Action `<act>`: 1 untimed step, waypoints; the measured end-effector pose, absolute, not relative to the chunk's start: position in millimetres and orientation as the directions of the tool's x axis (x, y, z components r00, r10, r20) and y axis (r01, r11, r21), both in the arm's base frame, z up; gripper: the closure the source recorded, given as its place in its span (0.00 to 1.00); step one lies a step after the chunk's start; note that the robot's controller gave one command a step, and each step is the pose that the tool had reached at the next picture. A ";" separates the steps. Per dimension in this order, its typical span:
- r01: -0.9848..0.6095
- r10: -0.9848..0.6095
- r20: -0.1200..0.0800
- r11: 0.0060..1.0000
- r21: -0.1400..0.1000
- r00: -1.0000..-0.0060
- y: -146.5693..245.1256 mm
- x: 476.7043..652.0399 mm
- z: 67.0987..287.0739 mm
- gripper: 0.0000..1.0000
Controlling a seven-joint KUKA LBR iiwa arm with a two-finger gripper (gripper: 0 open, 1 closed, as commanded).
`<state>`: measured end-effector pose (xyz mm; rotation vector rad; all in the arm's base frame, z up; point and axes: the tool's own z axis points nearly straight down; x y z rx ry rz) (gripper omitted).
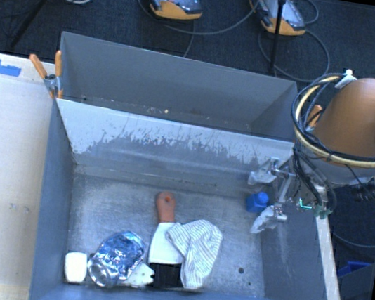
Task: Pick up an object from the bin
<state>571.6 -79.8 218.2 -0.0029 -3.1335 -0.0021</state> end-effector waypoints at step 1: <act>0.000 0.000 0.000 1.000 0.000 -1.000 -79.6 573.1 222.3 0.00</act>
Offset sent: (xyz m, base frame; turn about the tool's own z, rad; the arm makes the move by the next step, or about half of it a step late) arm -0.0109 0.0268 -0.1133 -0.2041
